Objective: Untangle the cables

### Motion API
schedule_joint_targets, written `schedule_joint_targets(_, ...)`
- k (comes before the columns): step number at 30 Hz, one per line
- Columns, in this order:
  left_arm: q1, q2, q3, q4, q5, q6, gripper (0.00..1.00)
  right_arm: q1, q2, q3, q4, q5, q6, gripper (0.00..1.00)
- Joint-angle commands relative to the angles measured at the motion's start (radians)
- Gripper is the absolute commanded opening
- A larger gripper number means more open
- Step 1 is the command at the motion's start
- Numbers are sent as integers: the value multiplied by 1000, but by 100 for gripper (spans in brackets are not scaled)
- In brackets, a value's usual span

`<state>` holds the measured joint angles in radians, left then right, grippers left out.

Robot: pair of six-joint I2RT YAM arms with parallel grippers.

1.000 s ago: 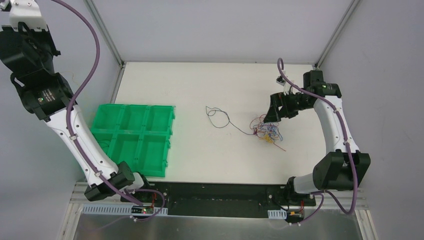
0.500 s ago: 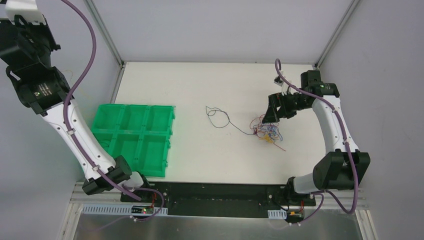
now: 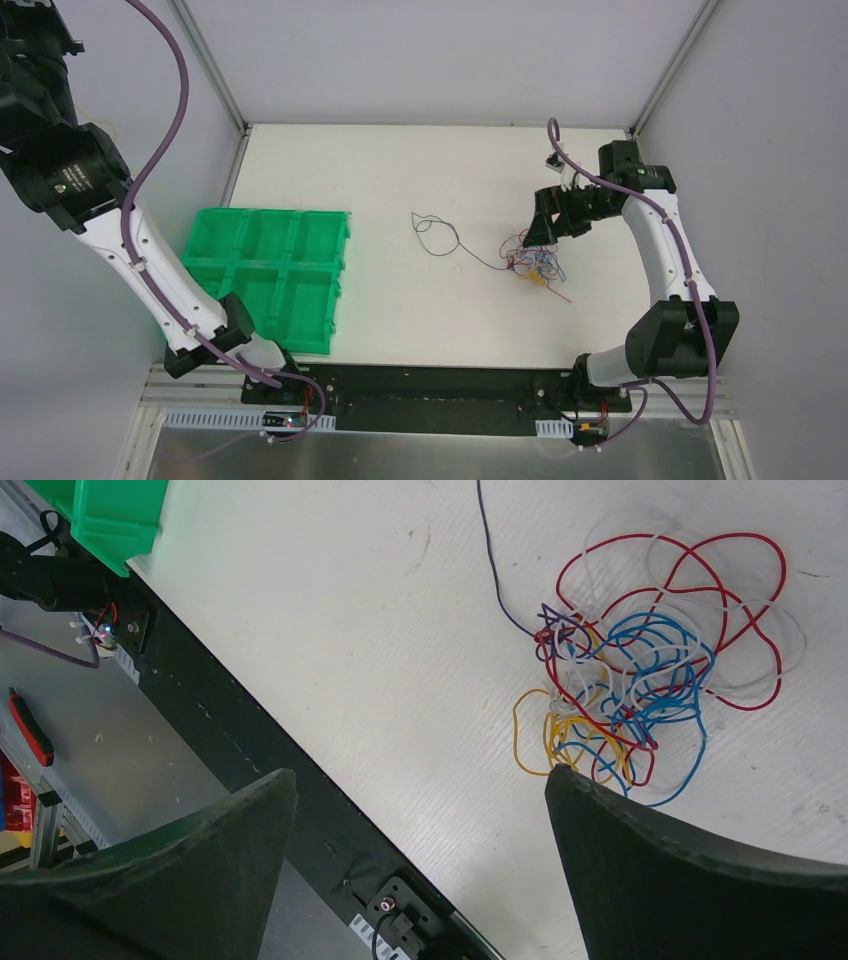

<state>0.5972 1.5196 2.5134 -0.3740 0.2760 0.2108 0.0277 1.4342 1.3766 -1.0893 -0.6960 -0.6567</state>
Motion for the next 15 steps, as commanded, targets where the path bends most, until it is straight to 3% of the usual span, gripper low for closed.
schedule_joint_targets(1, 6, -11, 6, 172, -34, -7, 0, 9, -2, 31, -9, -2, 8, 99)
schedule_joint_targets(8, 5, 14, 94, 352, -74, -35, 0, 11, 6, 31, -7, -9, 12, 100)
schedule_joint_targets(15, 4, -73, -49, 509, -75, -112, 0, 14, 8, 28, -4, -12, 13, 99)
